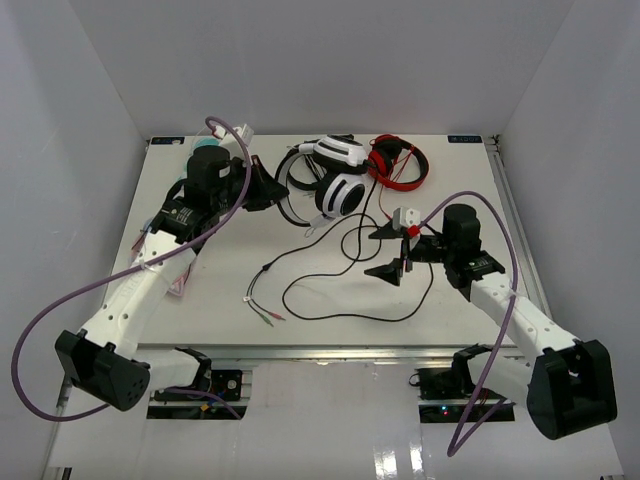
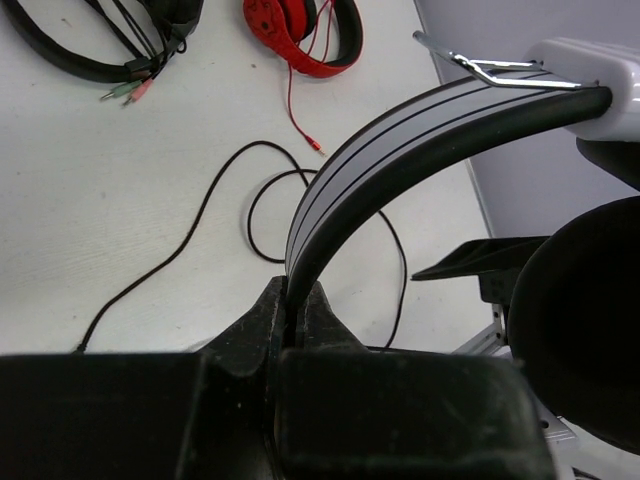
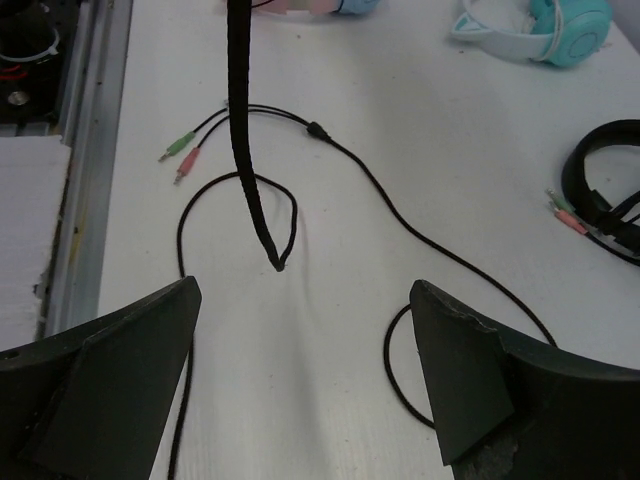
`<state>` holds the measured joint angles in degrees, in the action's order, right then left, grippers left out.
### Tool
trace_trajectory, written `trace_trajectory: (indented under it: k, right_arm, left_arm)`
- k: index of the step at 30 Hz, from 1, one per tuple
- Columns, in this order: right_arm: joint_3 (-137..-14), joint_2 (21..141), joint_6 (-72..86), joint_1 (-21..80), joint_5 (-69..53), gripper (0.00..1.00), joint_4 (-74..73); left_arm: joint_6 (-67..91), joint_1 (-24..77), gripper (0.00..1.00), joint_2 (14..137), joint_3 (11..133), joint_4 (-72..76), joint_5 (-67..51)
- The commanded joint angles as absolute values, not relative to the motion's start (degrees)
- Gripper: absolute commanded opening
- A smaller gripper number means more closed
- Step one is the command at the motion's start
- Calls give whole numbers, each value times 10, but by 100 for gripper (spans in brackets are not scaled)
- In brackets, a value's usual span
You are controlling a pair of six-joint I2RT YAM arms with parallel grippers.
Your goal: Wrap the headphones
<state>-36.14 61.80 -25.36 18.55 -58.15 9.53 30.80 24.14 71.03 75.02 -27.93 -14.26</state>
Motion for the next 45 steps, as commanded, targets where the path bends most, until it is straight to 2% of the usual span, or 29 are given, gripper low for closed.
trace_trajectory:
  k: [1,5,11,15,18,24,25,26,27,28,29,31,35,38,40,43,45]
  right_arm:
    - [-354,649,-170,200,-599,92,272]
    - [-336,687,-86,250,-634,93,397]
    - [-319,767,131,285,-604,93,654]
    - [-361,818,177,286,-558,94,691]
    - [-389,865,230,290,-550,99,723]
    - [-405,937,367,315,-515,74,889]
    - [-406,938,394,322,-511,66,914]
    - [-409,934,398,323,-513,46,922]
    - [-411,927,396,324,-517,32,916]
    - [-407,917,388,323,-521,15,889]
    - [-397,902,371,320,-516,8,859]
    - [-369,836,280,309,-496,8,708]
    - [-391,686,-63,293,-397,8,285]
    - [-423,600,-244,278,-223,8,45]
    - [-418,550,-359,273,-80,8,1]
    - [-421,477,-468,270,26,8,1]
    - [-471,475,-482,268,31,8,-63]
  left_arm:
    - [373,245,0,700,799,-238,-169]
    - [411,245,0,702,816,-231,-162]
    - [473,245,0,715,862,-217,-165]
    - [495,246,0,723,890,-217,-168]
    - [515,246,0,730,908,-217,-165]
    - [567,246,0,746,935,-213,-154]
    - [573,246,0,747,934,-212,-151]
    - [580,246,0,745,932,-211,-146]
    - [581,246,0,742,931,-211,-136]
    - [579,246,0,737,929,-212,-109]
    - [575,246,0,734,930,-213,-88]
    - [537,246,0,734,943,-227,-13]
    - [390,246,0,766,976,-286,144]
    - [244,246,0,771,924,-280,223]
    - [174,246,0,768,872,-258,237]
    - [108,252,0,770,812,-250,230]
    - [54,263,0,772,783,-248,209]
